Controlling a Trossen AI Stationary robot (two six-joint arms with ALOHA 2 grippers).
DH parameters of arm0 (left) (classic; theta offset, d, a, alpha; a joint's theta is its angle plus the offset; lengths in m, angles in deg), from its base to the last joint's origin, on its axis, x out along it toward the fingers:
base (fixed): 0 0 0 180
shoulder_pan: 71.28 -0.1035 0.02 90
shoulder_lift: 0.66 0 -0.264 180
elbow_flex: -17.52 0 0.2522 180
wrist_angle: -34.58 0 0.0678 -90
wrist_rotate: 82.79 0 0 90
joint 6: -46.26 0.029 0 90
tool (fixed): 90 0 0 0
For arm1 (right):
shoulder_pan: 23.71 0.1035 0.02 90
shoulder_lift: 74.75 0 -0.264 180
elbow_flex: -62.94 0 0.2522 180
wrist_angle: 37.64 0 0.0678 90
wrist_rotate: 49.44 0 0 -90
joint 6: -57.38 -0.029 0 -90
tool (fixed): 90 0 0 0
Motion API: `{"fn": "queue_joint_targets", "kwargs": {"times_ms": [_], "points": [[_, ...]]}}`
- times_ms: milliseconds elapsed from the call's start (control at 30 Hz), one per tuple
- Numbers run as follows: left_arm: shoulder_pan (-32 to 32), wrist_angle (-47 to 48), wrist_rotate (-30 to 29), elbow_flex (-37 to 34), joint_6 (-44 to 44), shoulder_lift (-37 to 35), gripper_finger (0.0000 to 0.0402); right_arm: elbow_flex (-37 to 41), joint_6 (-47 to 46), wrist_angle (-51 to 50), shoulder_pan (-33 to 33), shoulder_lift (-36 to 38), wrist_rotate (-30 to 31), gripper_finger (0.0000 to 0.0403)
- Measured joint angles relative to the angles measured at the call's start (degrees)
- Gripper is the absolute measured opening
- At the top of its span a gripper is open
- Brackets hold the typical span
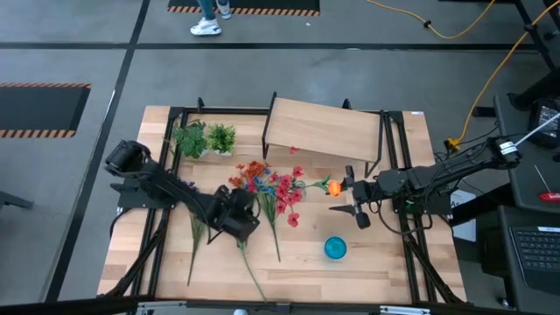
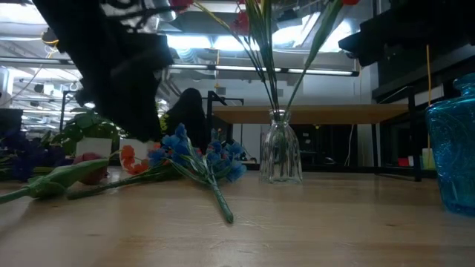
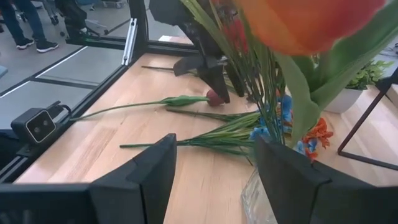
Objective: Pick and place flowers into a vace then onto a shelf
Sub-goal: Put the orange flowers into the transparent vase
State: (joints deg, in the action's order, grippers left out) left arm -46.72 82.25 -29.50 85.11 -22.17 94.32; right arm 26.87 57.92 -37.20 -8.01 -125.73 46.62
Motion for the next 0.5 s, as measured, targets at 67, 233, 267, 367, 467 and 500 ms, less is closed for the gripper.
{"fn": "queue_joint_targets", "kwargs": {"times_ms": [67,233,267,367,467,500], "points": [[-0.58,-0.15,1.42,0.00,-0.47,1.17,0.0166,0.00,-0.02,0.22,0.00,-0.26,0.00,0.0218],[-1.51,-0.39,3.47,0.02,-2.69,3.94,0.0166,0.00,0.00,0.03,0.00,-0.36,0.00,0.0218],[-1.64,-0.84,3.48,0.02,-2.86,4.58,0.0166,0.00,0.00,0.03,0.00,-0.37,0.00,0.0218],[-1.88,-0.91,3.99,0.02,-3.50,6.18,0.0166,0.00,0.00,0.02,0.00,-0.38,0.00,0.0218],[-2.21,-1.07,5.41,0.02,-4.58,7.62,0.0166,0.00,-0.01,-0.03,0.00,-0.38,0.00,0.0218],[-2.21,-1.13,5.82,0.08,-4.84,7.92,0.0166,0.00,-0.01,-0.07,0.00,-0.38,0.00,0.0218]]}}
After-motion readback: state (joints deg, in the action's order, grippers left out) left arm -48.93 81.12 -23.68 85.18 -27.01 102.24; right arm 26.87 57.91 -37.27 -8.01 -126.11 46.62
